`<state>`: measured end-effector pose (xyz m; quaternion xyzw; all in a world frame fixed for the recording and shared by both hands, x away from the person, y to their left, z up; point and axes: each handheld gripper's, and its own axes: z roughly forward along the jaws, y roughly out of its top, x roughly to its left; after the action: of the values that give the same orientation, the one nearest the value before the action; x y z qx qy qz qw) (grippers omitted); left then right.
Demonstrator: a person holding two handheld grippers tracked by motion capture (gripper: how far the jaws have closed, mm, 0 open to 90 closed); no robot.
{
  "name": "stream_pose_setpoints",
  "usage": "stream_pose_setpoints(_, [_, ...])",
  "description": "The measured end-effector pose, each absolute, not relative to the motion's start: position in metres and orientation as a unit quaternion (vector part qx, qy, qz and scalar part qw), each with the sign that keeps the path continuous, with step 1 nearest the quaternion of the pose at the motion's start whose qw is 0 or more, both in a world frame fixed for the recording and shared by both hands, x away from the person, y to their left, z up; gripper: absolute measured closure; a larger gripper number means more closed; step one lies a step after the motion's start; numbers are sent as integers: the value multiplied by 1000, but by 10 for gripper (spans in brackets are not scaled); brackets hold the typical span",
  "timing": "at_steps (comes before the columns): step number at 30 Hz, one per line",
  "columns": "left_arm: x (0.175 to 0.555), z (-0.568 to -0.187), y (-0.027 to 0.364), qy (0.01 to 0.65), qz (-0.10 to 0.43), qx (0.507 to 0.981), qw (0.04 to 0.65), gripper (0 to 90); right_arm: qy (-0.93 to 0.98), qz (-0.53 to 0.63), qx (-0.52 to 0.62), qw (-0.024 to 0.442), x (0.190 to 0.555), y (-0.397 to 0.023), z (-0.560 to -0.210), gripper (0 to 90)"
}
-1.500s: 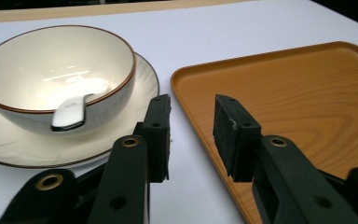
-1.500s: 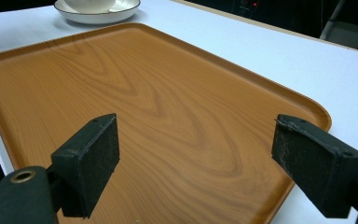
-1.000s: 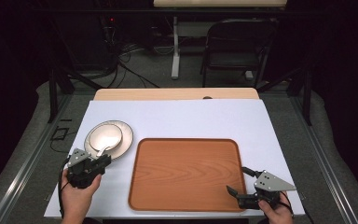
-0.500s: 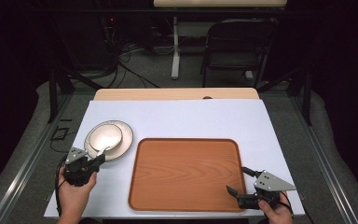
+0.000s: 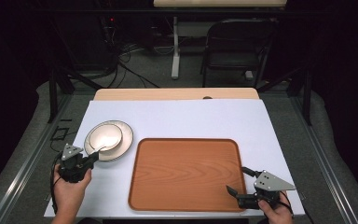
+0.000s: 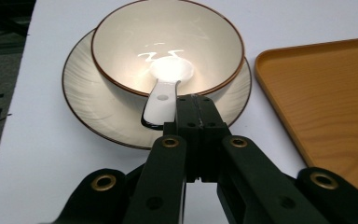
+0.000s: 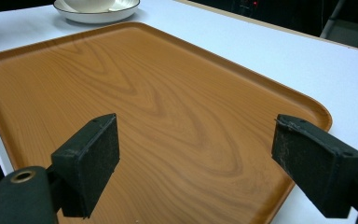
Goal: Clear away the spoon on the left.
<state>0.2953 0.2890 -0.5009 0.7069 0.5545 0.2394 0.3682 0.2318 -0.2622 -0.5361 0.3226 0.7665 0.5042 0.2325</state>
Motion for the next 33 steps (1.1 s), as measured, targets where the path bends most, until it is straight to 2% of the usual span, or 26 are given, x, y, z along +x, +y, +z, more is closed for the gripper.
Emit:
stream_pose_setpoints(21, [330, -501, 324, 597, 266, 673, 346, 900, 767, 503, 323, 232, 232, -262, -536, 144])
stream_pose_setpoints(33, [351, -500, 330, 613, 268, 653, 355, 900, 767, 504, 323, 232, 232, -262, -536, 144])
